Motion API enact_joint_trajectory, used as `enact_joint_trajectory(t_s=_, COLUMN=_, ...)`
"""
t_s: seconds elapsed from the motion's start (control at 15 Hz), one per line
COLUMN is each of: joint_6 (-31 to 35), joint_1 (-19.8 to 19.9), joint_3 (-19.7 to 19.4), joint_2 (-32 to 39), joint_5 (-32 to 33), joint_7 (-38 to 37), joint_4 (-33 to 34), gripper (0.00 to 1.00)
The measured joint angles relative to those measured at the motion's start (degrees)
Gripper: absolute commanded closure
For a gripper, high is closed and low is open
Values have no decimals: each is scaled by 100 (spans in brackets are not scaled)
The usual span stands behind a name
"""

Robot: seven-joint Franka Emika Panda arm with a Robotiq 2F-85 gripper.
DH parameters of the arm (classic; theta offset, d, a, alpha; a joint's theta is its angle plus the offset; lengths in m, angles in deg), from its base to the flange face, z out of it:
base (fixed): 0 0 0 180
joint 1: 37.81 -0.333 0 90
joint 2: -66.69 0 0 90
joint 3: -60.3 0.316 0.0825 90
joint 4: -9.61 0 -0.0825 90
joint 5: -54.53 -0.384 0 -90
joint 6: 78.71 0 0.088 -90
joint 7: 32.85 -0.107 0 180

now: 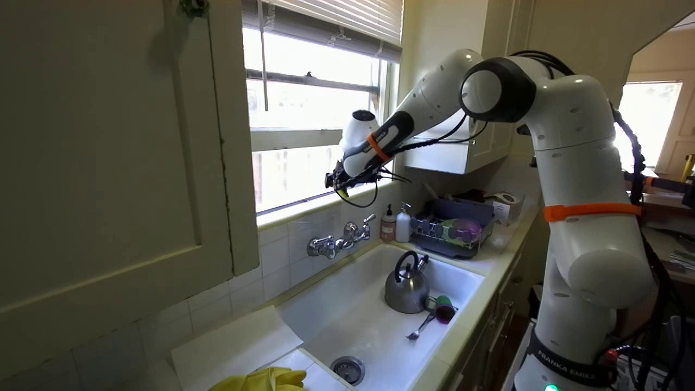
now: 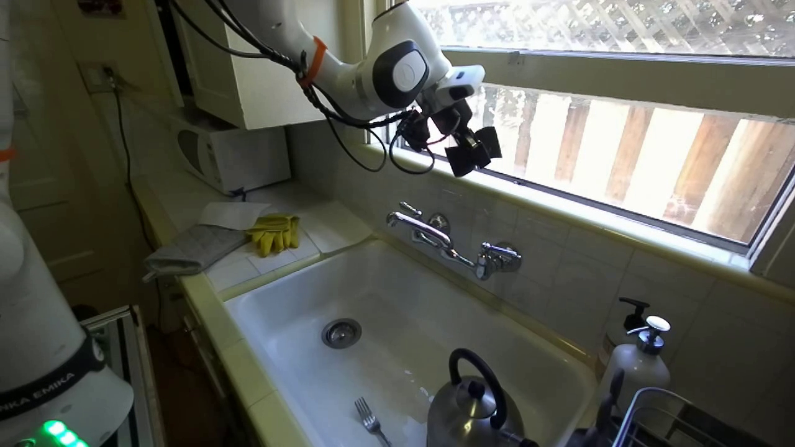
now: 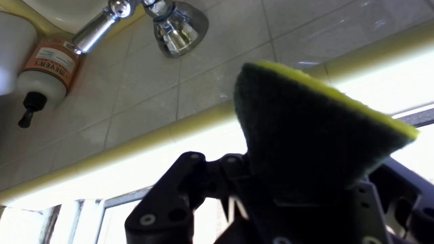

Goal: Put the sponge on the windowsill.

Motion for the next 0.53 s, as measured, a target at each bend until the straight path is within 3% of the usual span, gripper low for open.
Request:
enact_joint_trajectory(t_s=0.27, joint_6=0, joint_1=547, joint_3=568, joint_2=262, joint_5=-178, joint_7=498, joint_4=309, gripper=100)
enact_joint_trajectory(t_s=0.53, joint_6=0, joint_1=736, joint_3=731, joint_2=432, joint_5=-261, joint_7=687, joint_4=501, gripper=100)
